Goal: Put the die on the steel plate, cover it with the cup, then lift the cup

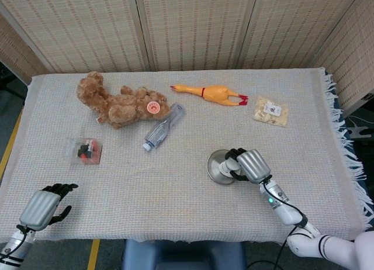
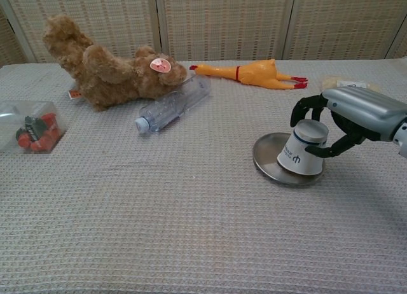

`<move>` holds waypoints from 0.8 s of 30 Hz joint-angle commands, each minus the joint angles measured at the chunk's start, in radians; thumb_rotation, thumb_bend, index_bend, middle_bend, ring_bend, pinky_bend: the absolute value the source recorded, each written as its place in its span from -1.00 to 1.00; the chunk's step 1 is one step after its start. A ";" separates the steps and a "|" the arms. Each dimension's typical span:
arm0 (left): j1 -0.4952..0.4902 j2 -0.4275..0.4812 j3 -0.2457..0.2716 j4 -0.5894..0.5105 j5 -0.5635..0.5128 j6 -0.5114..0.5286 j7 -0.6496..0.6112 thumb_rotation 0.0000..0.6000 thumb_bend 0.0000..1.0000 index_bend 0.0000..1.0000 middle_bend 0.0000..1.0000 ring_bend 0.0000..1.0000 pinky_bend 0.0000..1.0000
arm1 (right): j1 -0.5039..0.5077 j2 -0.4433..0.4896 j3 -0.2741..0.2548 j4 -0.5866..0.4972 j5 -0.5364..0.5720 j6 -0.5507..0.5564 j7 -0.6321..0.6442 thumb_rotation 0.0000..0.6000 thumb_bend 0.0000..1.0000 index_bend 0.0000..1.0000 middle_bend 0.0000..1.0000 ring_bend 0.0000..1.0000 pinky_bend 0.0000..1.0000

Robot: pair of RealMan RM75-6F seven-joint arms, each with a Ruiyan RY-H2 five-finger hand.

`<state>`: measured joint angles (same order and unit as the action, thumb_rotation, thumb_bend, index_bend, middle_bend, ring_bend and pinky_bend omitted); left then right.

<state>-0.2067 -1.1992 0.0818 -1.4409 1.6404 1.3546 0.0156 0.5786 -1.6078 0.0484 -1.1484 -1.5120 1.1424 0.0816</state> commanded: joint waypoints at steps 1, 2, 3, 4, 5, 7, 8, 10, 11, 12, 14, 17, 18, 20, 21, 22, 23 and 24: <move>0.000 0.000 0.000 0.000 0.001 0.000 0.001 1.00 -0.28 -0.51 -0.34 -0.39 -0.10 | 0.015 -0.064 -0.009 0.125 -0.039 0.008 0.103 1.00 -0.57 0.19 -0.01 -0.12 0.49; 0.000 0.000 0.001 0.000 0.002 0.000 0.002 1.00 -0.28 -0.51 -0.34 -0.39 -0.10 | 0.022 -0.081 -0.011 0.162 -0.052 0.011 0.135 1.00 -0.57 0.20 -0.01 -0.12 0.49; -0.001 -0.001 0.001 0.001 0.002 0.000 0.001 1.00 -0.29 -0.51 -0.34 -0.39 -0.10 | 0.031 -0.099 -0.013 0.200 -0.064 0.014 0.168 1.00 -0.57 0.20 -0.01 -0.12 0.49; -0.001 -0.001 0.001 0.001 0.002 -0.001 0.001 1.00 -0.28 -0.51 -0.34 -0.39 -0.10 | 0.042 -0.125 -0.017 0.254 -0.083 0.022 0.213 1.00 -0.57 0.19 -0.01 -0.12 0.49; -0.001 -0.001 0.001 0.001 0.002 -0.001 0.001 1.00 -0.28 -0.51 -0.34 -0.39 -0.10 | 0.051 -0.145 -0.020 0.295 -0.097 0.030 0.247 1.00 -0.57 0.19 -0.01 -0.12 0.49; -0.001 -0.001 0.001 0.002 0.001 -0.002 0.000 1.00 -0.28 -0.51 -0.34 -0.39 -0.10 | 0.067 -0.194 -0.026 0.392 -0.122 0.054 0.317 1.00 -0.57 0.20 -0.01 -0.12 0.49; -0.001 -0.001 0.001 0.002 0.001 -0.002 0.000 1.00 -0.28 -0.51 -0.34 -0.39 -0.10 | 0.072 -0.221 -0.028 0.442 -0.131 0.066 0.354 1.00 -0.57 0.20 -0.01 -0.12 0.49; -0.001 -0.001 0.002 0.002 0.003 -0.002 0.000 1.00 -0.29 -0.51 -0.34 -0.39 -0.10 | 0.077 -0.258 -0.032 0.502 -0.139 0.083 0.410 1.00 -0.57 0.20 -0.01 -0.12 0.49; -0.002 0.000 0.003 0.002 0.005 -0.003 0.000 1.00 -0.28 -0.51 -0.34 -0.39 -0.10 | 0.079 -0.272 -0.035 0.525 -0.143 0.089 0.442 1.00 -0.57 0.20 -0.01 -0.12 0.49; -0.002 0.000 0.004 0.001 0.007 -0.003 -0.001 1.00 -0.28 -0.51 -0.34 -0.39 -0.10 | 0.079 -0.287 -0.039 0.545 -0.145 0.091 0.487 1.00 -0.57 0.20 -0.01 -0.12 0.49; -0.002 0.001 0.006 0.001 0.009 -0.003 -0.002 1.00 -0.28 -0.51 -0.34 -0.39 -0.10 | 0.079 -0.297 -0.049 0.550 -0.145 0.081 0.565 1.00 -0.57 0.20 -0.01 -0.12 0.49; -0.002 0.002 0.006 0.000 0.010 -0.003 -0.003 1.00 -0.28 -0.51 -0.34 -0.39 -0.10 | 0.083 -0.278 -0.070 0.507 -0.146 0.041 0.703 1.00 -0.57 0.20 -0.01 -0.12 0.49; -0.002 0.002 0.006 0.000 0.010 -0.003 -0.003 1.00 -0.28 -0.51 -0.34 -0.39 -0.10 | 0.085 -0.268 -0.076 0.488 -0.145 0.029 0.738 1.00 -0.57 0.20 -0.01 -0.12 0.49; -0.002 0.002 0.006 -0.001 0.010 -0.001 -0.004 1.00 -0.28 -0.51 -0.34 -0.39 -0.10 | 0.092 -0.238 -0.088 0.444 -0.147 0.003 0.789 1.00 -0.57 0.20 -0.01 -0.12 0.49; -0.002 0.003 0.006 -0.001 0.010 -0.001 -0.004 1.00 -0.28 -0.51 -0.34 -0.39 -0.10 | 0.094 -0.230 -0.088 0.435 -0.148 0.003 0.788 1.00 -0.57 0.20 -0.01 -0.12 0.49; -0.002 0.003 0.006 -0.001 0.010 -0.001 -0.003 1.00 -0.28 -0.51 -0.34 -0.39 -0.10 | 0.094 -0.228 -0.083 0.438 -0.148 0.014 0.755 1.00 -0.57 0.20 -0.01 -0.12 0.49; -0.002 0.002 0.006 -0.001 0.010 -0.002 -0.004 1.00 -0.28 -0.51 -0.34 -0.39 -0.10 | 0.090 -0.236 -0.076 0.457 -0.150 0.038 0.696 1.00 -0.57 0.20 -0.01 -0.12 0.49; -0.002 0.002 0.006 -0.001 0.009 -0.002 -0.003 1.00 -0.28 -0.51 -0.34 -0.39 -0.10 | 0.087 -0.247 -0.070 0.478 -0.151 0.060 0.646 1.00 -0.57 0.20 -0.01 -0.12 0.49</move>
<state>-0.2089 -1.1968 0.0880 -1.4420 1.6498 1.3521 0.0121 0.6627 -1.8548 -0.0219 -0.6989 -1.6544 1.1721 0.8682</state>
